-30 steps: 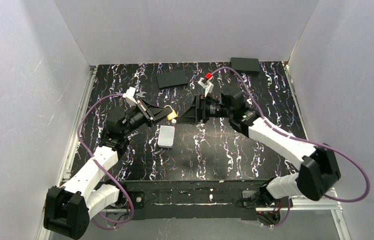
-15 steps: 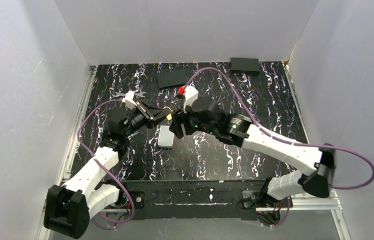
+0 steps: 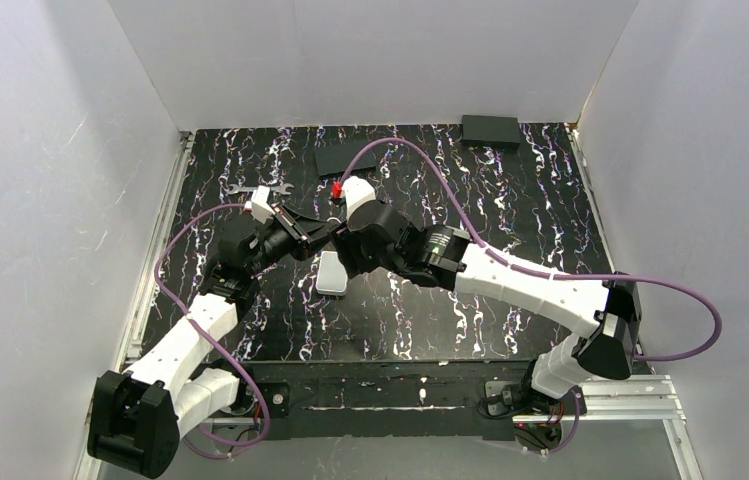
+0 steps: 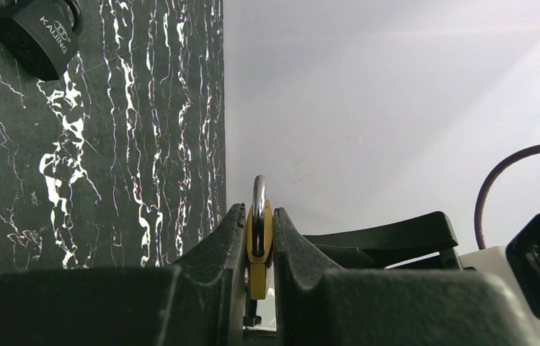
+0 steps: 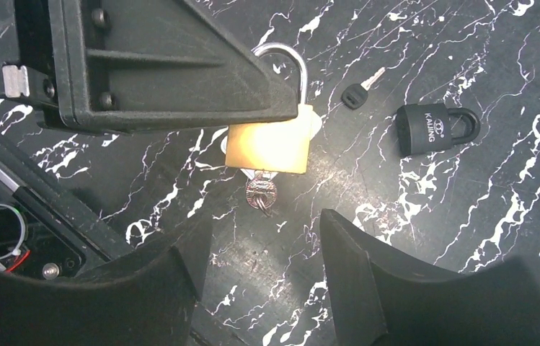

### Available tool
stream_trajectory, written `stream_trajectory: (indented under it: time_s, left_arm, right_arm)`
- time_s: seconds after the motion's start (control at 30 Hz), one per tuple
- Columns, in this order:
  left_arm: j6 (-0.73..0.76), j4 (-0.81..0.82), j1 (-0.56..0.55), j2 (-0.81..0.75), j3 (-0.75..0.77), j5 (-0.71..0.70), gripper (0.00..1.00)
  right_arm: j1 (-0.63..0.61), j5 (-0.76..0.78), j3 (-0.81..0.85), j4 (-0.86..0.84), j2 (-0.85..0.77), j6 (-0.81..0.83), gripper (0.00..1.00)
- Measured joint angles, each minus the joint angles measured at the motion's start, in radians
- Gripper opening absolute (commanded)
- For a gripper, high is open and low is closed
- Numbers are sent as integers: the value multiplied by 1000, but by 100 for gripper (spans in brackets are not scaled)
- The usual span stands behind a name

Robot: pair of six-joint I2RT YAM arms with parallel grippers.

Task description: Unlock with the key

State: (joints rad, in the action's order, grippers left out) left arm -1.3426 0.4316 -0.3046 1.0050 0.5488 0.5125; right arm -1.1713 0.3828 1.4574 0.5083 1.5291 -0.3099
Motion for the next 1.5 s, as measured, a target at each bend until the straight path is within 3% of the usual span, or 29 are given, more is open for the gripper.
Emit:
stream_trajectory:
  time_s: [1.03,1.27,1.5]
  left_arm:
    - [8,-39,0,5,5,38,0]
    - [16,-45,1,5,6,37,0]
    - [31,-44,3,5,6,36,0]
  right_arm:
    - [-2,46,59,18,71,-4,26]
    - [-1,44,60,14,77,-9,1]
    - [13,19,43,-10,70,-48,1]
